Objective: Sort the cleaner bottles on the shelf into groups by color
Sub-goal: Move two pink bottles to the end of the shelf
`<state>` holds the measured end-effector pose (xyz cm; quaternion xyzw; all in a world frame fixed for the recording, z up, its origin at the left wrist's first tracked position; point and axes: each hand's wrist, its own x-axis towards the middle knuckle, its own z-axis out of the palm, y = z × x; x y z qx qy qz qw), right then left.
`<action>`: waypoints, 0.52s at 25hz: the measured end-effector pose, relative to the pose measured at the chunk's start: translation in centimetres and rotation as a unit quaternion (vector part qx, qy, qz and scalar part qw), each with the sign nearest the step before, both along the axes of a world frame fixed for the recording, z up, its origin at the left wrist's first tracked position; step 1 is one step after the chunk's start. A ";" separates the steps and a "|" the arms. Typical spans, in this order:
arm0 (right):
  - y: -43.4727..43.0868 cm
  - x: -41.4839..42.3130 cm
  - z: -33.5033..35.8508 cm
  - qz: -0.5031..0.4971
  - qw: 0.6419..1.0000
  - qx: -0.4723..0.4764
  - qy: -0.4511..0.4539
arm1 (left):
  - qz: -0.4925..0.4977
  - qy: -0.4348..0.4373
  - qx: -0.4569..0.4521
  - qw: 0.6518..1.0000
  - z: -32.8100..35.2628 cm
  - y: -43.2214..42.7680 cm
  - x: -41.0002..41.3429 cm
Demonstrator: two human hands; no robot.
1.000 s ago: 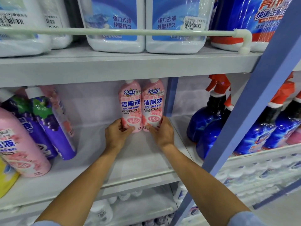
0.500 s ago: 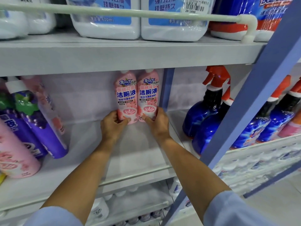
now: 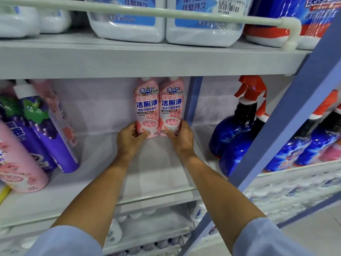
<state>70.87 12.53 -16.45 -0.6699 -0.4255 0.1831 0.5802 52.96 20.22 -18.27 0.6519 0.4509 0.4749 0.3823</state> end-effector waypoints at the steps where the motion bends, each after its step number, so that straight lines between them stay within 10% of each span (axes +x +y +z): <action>1: 0.1 0.1 -0.1 -0.001 1.000 0.000 -0.002 | -0.003 0.000 -0.002 1.000 -0.1 0.0 0.0; 13: 0.5 0.4 -0.6 0.000 1.000 -0.021 -0.019 | 0.005 0.048 0.006 0.999 -0.7 0.2 -0.3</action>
